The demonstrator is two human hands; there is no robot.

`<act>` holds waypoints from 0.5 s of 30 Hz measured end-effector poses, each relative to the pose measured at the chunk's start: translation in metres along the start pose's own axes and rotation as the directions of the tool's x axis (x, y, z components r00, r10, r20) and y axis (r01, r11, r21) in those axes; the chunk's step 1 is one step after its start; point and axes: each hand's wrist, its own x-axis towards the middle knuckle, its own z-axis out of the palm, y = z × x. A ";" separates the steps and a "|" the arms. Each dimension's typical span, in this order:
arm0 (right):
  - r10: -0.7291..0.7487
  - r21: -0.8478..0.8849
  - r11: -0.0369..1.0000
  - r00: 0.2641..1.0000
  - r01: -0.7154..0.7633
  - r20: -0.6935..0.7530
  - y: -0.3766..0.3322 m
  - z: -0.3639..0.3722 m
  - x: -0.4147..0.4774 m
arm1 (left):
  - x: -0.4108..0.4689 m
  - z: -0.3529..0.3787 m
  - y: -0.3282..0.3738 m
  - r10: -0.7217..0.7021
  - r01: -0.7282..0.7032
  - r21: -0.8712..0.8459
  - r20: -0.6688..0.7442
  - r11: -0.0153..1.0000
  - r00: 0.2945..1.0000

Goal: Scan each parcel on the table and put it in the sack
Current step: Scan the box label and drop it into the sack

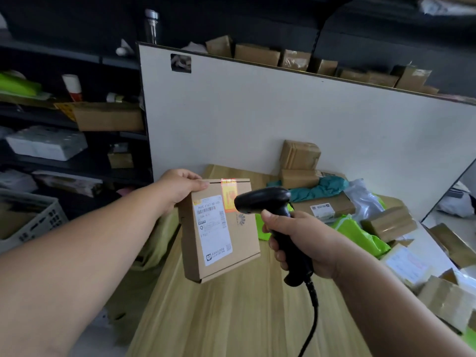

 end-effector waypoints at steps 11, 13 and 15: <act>-0.051 -0.204 0.979 0.957 -0.009 -0.285 0.015 0.074 0.097 | 0.055 -0.123 -0.059 -0.182 0.125 -0.232 -0.244 0.965 0.953; -0.035 -0.331 0.938 0.928 -0.097 -0.370 0.037 0.090 0.123 | 0.067 -0.137 -0.074 -0.224 0.157 -0.268 -0.242 0.951 0.944; 0.037 -0.387 0.898 0.913 -0.208 -0.406 0.062 0.107 0.148 | 0.081 -0.148 -0.087 -0.256 0.179 -0.310 -0.231 0.934 0.939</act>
